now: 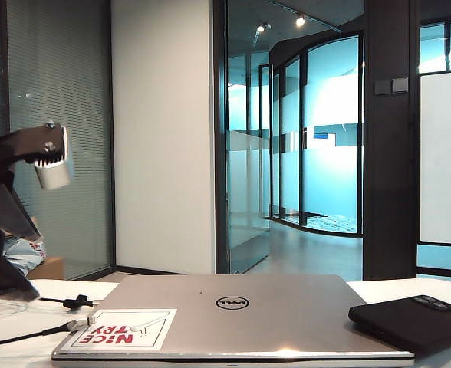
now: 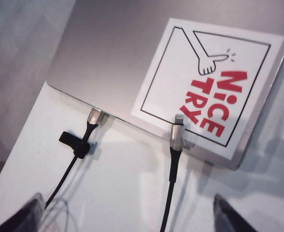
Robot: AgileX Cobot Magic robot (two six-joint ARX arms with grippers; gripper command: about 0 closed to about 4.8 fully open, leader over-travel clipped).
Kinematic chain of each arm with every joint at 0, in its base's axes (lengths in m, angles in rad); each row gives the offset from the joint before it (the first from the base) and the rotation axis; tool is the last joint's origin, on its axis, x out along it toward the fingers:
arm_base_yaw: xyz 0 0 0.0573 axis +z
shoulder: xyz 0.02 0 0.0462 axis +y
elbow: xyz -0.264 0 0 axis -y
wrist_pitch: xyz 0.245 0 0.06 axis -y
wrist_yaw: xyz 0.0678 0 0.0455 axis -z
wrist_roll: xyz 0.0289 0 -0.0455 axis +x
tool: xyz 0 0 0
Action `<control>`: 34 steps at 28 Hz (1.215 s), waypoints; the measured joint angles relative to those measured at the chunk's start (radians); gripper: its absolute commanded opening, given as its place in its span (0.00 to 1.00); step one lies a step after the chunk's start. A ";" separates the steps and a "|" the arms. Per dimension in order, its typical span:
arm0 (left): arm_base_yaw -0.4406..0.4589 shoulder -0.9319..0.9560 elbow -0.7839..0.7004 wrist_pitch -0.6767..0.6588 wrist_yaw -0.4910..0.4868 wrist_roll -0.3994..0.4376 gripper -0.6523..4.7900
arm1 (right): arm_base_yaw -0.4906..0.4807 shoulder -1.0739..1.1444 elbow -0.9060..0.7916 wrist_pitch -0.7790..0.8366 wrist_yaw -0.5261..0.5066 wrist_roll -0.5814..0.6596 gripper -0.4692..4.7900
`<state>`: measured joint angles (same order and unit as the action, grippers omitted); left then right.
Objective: Pick up the charging cable and the phone, plug the charging cable into the charging port on the phone, and finally place them back on the table.
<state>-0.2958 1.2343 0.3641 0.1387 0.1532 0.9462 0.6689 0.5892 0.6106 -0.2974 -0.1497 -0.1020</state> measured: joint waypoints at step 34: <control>0.026 0.181 0.015 0.154 0.000 0.026 1.00 | 0.000 0.000 0.000 0.000 0.000 0.000 0.08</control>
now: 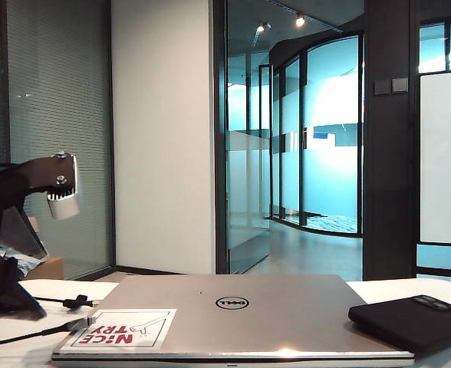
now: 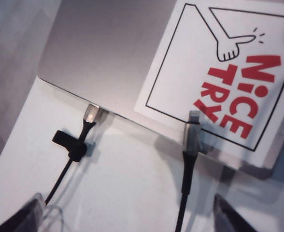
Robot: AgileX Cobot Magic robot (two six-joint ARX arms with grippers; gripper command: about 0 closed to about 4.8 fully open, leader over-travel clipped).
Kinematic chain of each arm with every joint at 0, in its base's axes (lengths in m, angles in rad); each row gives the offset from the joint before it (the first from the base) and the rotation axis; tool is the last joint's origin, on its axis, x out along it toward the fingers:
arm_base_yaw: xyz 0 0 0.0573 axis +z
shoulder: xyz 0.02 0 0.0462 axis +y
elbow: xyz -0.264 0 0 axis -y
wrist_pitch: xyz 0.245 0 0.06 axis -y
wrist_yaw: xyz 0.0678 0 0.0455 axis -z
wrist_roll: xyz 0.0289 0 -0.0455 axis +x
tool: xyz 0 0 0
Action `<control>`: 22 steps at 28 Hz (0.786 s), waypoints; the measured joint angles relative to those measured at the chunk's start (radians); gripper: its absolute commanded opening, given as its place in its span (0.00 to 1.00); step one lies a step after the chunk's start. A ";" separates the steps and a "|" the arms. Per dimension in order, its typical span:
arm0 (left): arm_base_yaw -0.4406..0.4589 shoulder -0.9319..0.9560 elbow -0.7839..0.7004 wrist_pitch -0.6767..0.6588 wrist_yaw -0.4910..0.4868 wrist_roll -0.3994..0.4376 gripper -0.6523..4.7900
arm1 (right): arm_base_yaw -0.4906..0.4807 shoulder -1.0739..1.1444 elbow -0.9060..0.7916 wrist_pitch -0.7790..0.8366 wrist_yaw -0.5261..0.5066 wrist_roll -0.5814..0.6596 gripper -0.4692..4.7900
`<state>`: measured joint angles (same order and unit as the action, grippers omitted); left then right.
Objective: Pick up the charging cable and the phone, plug the charging cable into the charging port on the phone, and finally place them back on the table.
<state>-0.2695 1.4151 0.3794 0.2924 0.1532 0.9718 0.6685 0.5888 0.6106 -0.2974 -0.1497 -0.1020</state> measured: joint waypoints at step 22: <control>-0.001 0.174 0.060 0.052 0.000 0.000 1.00 | 0.000 0.000 0.000 0.000 0.000 0.000 0.08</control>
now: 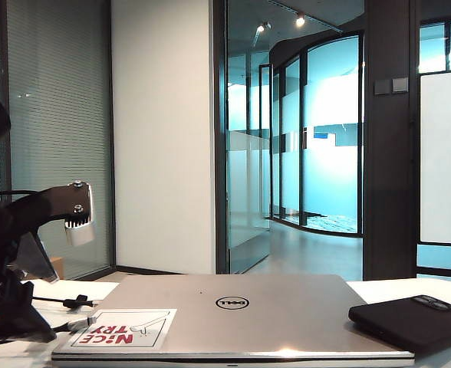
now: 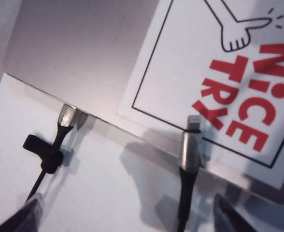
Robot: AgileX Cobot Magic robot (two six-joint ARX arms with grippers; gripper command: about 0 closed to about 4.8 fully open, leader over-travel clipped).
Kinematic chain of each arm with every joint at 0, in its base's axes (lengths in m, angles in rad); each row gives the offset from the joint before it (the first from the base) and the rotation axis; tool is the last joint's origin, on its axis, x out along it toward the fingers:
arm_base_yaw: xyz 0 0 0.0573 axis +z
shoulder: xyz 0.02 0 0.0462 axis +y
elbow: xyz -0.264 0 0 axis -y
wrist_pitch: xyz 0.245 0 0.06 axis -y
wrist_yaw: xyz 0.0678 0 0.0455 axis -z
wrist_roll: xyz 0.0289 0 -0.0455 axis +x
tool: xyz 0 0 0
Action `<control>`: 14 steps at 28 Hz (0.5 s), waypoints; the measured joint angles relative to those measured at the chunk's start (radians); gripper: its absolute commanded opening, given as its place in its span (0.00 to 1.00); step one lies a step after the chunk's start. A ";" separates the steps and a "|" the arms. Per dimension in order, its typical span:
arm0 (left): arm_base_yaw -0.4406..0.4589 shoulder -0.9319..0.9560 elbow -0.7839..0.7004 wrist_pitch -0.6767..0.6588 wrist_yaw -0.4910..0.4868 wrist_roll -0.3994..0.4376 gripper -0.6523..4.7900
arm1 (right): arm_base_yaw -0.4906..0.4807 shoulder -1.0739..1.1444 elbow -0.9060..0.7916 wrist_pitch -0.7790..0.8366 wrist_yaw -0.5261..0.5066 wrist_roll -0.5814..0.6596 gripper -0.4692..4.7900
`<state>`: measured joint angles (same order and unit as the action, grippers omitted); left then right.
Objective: Pick up the charging cable and the phone, plug the charging cable into the charging port on the phone, and finally place them back on the table.
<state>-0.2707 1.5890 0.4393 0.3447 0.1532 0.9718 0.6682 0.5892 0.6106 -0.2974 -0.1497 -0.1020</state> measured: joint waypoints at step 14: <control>0.000 0.070 0.000 0.035 0.000 0.000 1.00 | -0.003 0.000 0.000 0.000 0.000 0.000 0.08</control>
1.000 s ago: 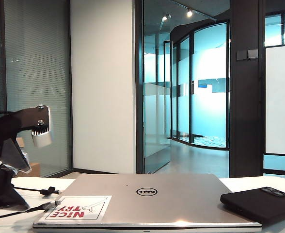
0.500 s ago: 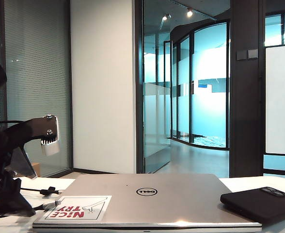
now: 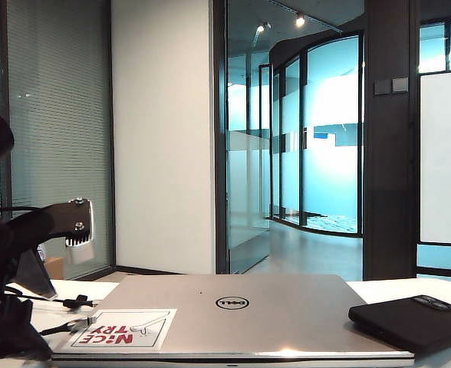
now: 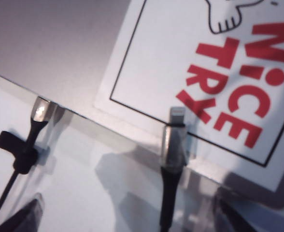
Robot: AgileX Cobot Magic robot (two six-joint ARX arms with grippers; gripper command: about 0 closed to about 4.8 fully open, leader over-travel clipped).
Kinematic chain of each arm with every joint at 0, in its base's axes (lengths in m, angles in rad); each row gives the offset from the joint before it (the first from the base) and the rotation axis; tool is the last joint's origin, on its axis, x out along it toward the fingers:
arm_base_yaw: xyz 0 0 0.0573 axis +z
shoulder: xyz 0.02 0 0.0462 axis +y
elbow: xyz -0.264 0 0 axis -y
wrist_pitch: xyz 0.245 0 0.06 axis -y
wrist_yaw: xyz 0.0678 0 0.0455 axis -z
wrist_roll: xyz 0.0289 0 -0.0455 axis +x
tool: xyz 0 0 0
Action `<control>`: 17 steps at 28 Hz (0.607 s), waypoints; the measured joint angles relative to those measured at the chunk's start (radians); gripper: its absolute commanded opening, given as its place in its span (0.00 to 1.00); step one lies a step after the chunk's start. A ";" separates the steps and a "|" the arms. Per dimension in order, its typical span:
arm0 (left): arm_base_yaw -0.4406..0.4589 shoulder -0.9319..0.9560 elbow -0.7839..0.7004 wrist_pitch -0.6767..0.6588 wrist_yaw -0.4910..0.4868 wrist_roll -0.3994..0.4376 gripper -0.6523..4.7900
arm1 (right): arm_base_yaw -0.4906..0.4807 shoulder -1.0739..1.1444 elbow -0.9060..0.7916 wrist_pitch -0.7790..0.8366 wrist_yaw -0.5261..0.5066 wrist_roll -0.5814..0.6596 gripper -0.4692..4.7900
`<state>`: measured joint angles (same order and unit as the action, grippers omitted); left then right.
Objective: Pick up the charging cable and the phone, plug the charging cable into the charging port on the phone, and finally place them back on the table.
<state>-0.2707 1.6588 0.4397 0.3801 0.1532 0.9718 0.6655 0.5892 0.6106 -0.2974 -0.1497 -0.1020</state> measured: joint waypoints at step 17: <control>0.000 0.045 0.019 0.049 0.002 0.000 0.90 | -0.002 0.000 0.000 0.000 0.019 0.000 0.08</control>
<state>-0.2707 1.7035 0.4587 0.4290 0.1551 0.9718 0.6632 0.5892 0.6106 -0.2974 -0.1307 -0.1024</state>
